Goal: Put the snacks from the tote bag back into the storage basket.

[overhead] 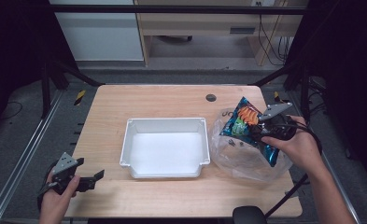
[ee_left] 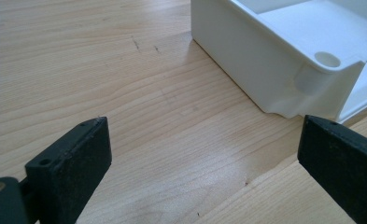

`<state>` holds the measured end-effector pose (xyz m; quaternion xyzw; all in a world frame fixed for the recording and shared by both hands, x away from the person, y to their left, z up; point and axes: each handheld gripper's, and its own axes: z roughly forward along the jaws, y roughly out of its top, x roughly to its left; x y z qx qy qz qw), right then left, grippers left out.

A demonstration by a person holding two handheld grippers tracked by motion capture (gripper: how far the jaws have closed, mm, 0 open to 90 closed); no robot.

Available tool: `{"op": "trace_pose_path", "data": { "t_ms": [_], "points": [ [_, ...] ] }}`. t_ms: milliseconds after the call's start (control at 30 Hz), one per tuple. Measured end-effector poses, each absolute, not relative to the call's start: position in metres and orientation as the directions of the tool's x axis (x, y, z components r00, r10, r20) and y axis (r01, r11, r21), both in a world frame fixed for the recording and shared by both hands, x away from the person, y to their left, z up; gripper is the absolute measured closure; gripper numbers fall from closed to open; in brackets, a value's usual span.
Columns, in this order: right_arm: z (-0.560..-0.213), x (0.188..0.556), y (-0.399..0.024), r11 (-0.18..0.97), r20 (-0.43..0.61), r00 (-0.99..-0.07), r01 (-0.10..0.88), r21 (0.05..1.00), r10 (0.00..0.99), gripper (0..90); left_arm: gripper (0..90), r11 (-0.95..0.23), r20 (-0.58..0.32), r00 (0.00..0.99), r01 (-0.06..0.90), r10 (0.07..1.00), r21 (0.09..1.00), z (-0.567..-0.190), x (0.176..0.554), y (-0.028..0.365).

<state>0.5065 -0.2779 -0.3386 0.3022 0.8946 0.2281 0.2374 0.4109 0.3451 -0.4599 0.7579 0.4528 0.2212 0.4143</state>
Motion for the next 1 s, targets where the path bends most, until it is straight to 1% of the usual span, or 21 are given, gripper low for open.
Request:
{"op": "trace_pose_path", "data": {
  "t_ms": [233, 433, 1000],
  "points": [
    [-0.333, 0.506, -0.271, 0.711, -0.299, -0.701, 0.415, 0.568, 0.648, 40.5, 2.3, -0.239, -0.042, 0.483, 0.505, 0.874, 0.83, -0.46, 0.411, 0.347],
    [-0.328, 0.509, -0.266, 0.708, -0.303, -0.7, 0.402, 0.581, 0.646, 40.5, 2.3, -0.261, -0.026, 0.495, 0.501, 0.868, 0.825, -0.46, 0.41, 0.343],
    [-0.319, 0.507, -0.252, 0.727, -0.334, -0.703, 0.378, 0.573, 0.628, 40.7, 2.4, -0.262, -0.027, 0.491, 0.509, 0.871, 0.82, -0.462, 0.409, 0.342]
  ]
}}
